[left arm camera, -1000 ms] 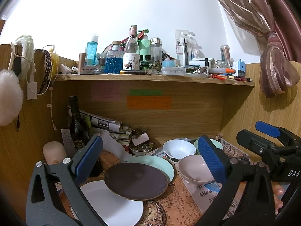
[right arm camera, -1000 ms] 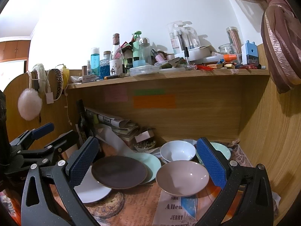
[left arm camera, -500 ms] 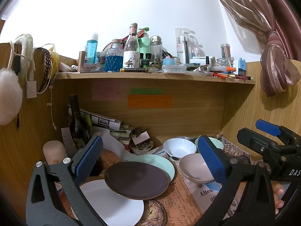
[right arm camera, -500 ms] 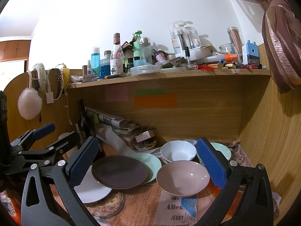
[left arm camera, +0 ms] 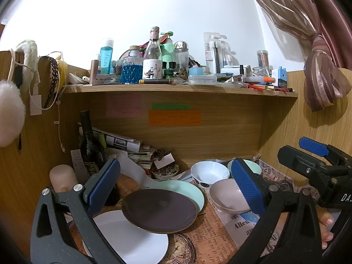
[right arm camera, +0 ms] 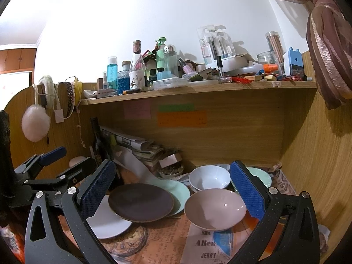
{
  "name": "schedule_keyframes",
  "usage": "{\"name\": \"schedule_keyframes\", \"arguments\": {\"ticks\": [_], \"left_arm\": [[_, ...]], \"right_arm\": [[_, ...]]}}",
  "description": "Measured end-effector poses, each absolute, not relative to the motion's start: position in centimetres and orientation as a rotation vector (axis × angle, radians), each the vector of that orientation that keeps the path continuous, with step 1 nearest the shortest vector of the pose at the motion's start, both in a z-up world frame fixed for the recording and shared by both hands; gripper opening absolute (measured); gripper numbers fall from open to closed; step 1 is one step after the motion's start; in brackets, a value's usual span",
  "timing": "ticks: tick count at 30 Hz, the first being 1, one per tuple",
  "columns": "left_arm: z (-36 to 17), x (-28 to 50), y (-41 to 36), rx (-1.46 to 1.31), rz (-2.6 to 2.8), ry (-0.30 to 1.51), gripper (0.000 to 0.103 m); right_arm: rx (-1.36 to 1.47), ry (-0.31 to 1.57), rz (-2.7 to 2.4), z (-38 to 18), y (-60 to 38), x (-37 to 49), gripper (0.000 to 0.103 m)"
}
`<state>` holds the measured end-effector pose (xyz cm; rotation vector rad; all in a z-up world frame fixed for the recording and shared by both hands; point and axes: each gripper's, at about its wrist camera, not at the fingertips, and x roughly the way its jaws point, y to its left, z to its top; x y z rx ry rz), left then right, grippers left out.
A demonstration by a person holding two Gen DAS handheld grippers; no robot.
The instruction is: Organize plates and bowls
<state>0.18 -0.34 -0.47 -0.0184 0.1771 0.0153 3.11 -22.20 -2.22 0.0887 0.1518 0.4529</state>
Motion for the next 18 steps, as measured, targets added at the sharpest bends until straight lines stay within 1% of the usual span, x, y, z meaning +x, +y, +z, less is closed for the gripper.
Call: {"name": "schedule_keyframes", "arguments": {"ticks": [18], "left_arm": [[-0.58,0.33,-0.18,-0.019,0.017,0.179,0.103]], "right_arm": [[0.095,0.167,0.449,-2.22,-22.01,3.52,0.103]]}}
